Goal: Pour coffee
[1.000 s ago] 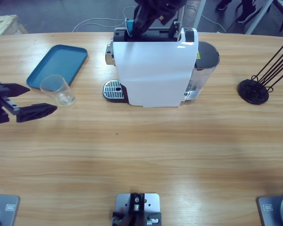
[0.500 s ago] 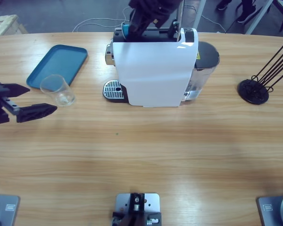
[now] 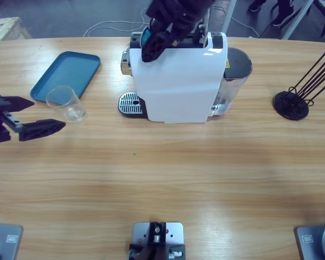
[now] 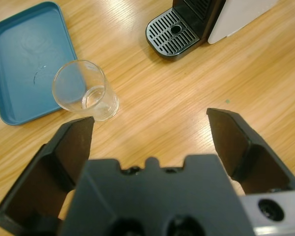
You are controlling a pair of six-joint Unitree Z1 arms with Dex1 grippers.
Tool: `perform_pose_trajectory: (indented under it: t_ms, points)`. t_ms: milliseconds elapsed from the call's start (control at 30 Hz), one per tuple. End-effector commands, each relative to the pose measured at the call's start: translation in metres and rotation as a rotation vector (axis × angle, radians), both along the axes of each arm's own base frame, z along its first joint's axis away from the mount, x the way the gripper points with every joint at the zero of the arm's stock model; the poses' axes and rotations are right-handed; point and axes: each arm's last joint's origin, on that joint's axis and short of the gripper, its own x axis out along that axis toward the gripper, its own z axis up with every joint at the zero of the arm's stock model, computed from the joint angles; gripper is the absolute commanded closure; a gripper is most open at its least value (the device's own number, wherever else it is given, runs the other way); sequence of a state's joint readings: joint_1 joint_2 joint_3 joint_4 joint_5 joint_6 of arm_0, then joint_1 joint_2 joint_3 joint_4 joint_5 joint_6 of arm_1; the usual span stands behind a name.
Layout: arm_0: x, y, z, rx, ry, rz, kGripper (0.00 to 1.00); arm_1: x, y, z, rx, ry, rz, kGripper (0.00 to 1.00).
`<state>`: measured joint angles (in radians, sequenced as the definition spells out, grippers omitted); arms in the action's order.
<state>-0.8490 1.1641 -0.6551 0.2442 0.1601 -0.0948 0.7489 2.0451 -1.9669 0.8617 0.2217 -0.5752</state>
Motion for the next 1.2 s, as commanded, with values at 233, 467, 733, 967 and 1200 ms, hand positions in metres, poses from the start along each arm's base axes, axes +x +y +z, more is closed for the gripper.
perform_pose_trajectory:
  t_ms: [233,467,733,967,1200]
  points:
    - [-0.005,0.006,-0.008,0.007,0.008,-0.012,0.011,0.015,0.019,-0.007,-0.031,-0.001,-0.016,0.0]
    - [-0.006,0.007,-0.007,0.004,0.006,-0.012,0.013,0.018,0.018,-0.01,-0.085,-0.014,-0.042,0.0]
    - [-0.006,0.007,-0.007,0.002,0.004,-0.012,0.013,0.018,0.015,-0.008,-0.119,-0.034,-0.062,0.0]
    - [-0.006,0.007,-0.007,0.001,0.004,-0.013,0.013,0.022,0.016,-0.008,-0.135,-0.062,-0.084,0.0]
    - [-0.006,0.007,-0.007,0.001,0.004,-0.013,0.013,0.024,0.017,-0.009,-0.144,-0.07,-0.092,0.0]
